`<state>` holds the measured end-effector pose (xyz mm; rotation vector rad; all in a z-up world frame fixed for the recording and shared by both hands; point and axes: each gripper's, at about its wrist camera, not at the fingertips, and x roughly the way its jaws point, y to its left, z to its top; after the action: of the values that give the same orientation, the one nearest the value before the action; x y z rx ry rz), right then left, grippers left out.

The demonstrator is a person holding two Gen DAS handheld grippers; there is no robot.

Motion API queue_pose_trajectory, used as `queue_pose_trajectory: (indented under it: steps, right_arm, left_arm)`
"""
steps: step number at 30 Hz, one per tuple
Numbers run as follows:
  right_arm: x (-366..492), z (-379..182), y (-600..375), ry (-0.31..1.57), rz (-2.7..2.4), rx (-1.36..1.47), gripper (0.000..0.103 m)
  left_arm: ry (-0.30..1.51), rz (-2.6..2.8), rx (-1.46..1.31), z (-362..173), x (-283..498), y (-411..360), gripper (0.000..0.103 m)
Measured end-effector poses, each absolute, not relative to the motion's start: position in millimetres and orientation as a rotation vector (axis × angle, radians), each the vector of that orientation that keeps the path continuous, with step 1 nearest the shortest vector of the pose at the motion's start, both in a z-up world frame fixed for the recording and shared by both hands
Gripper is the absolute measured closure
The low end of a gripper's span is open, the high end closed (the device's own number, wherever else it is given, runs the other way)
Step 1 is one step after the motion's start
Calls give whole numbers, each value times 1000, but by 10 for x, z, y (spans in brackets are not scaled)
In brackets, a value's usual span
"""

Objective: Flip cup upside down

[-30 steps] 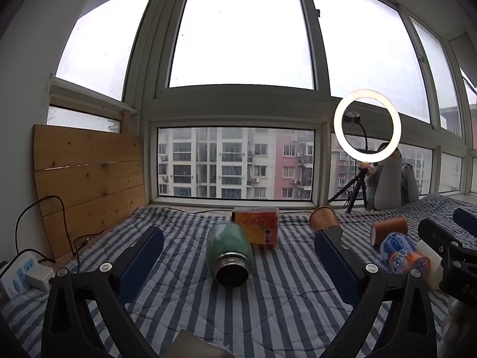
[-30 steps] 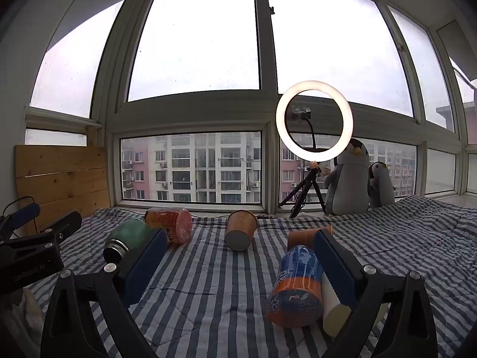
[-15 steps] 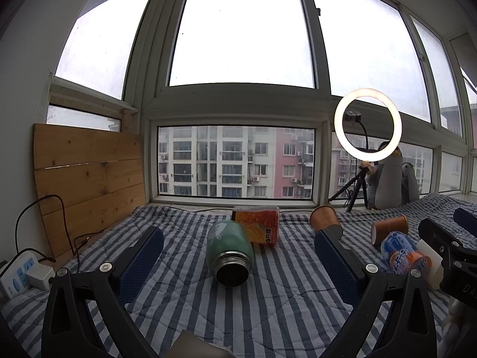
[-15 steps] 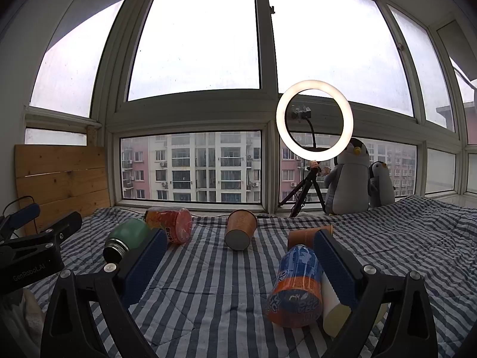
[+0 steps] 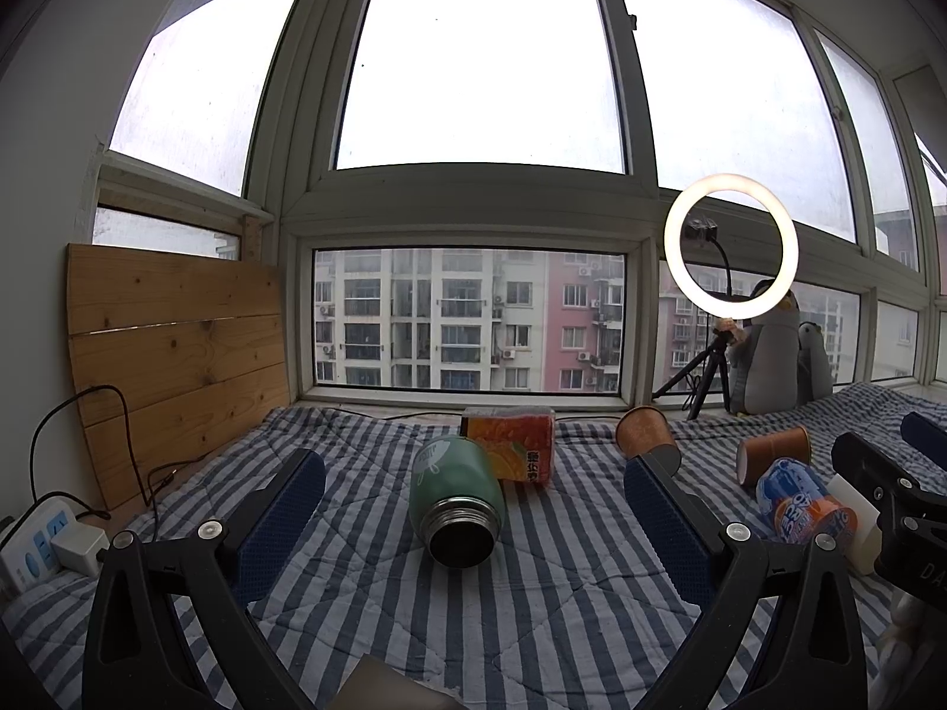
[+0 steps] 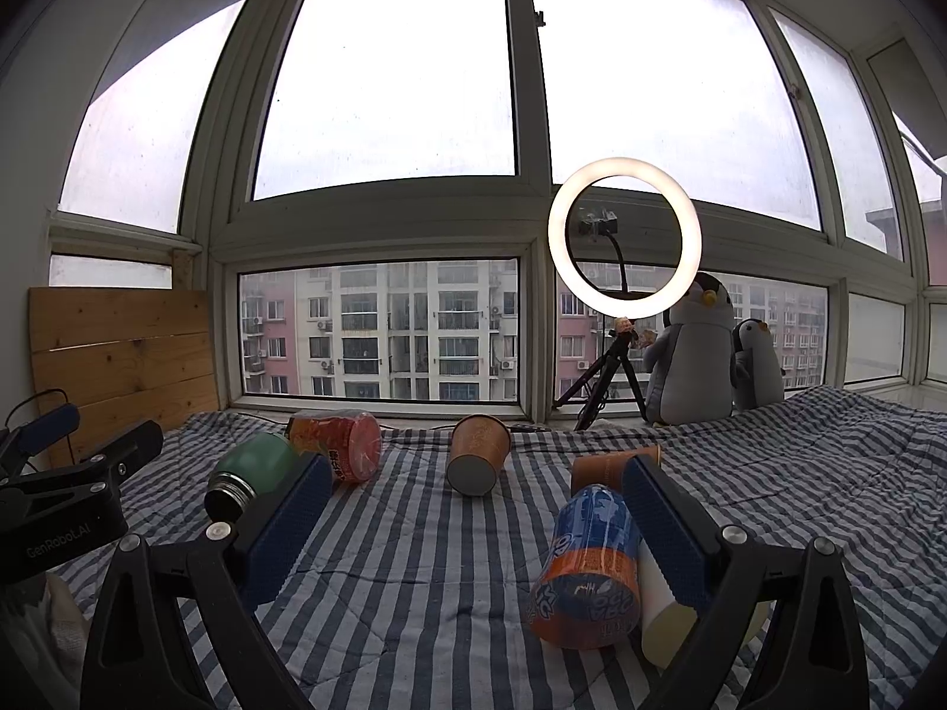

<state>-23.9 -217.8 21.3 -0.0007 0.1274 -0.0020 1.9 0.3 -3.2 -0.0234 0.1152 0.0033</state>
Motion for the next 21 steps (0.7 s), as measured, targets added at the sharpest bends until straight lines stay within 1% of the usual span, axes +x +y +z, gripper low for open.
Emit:
queue_pose_trajectory:
  steps: [21]
  right_arm:
    - [-231,212,-2169,129,-1,0,6]
  left_arm:
    - [119,4,-23,-53,28,8,1]
